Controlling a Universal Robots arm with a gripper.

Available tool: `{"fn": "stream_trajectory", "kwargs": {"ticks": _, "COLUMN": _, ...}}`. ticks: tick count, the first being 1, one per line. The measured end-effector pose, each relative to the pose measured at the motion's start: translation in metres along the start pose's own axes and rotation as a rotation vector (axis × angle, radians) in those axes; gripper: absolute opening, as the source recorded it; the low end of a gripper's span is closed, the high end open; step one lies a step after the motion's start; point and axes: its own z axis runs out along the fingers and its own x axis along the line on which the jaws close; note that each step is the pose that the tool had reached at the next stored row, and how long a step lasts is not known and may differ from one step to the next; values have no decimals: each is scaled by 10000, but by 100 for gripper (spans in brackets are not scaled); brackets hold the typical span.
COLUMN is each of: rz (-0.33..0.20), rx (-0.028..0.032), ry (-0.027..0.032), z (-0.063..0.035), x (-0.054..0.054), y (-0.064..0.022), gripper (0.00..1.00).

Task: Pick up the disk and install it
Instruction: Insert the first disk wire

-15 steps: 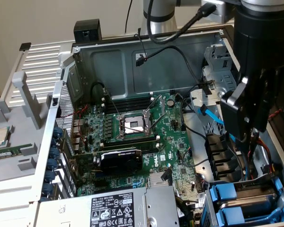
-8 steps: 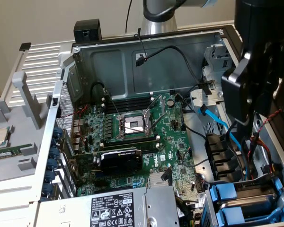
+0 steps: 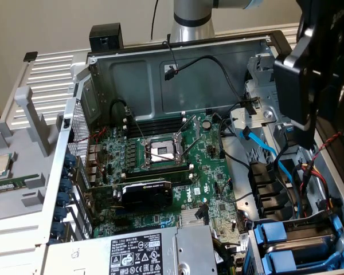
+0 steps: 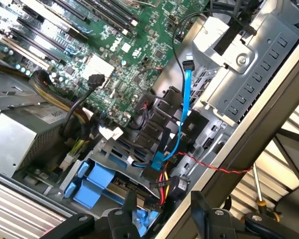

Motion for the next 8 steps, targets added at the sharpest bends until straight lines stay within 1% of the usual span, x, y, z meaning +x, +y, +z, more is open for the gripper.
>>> {"fn": "stream_trajectory", "kwargs": {"ticks": 3, "rz": 1, "rx": -9, "ry": -8, "z": -61, "x": 39, "y": -72, "gripper": 55}}
{"fn": "stream_trajectory", "kwargs": {"ticks": 5, "rz": 7, "rx": -47, "ry": -32, "z": -79, "x": 64, "y": -115, "gripper": 55}}
{"fn": "stream_trajectory", "kwargs": {"ticks": 6, "rz": 10, "rx": -63, "ry": -43, "z": -77, "x": 71, "y": -123, "gripper": 55}}
{"fn": "stream_trajectory", "kwargs": {"ticks": 8, "rz": 11, "rx": -64, "ry": -42, "z": -77, "x": 71, "y": -122, "gripper": 55}}
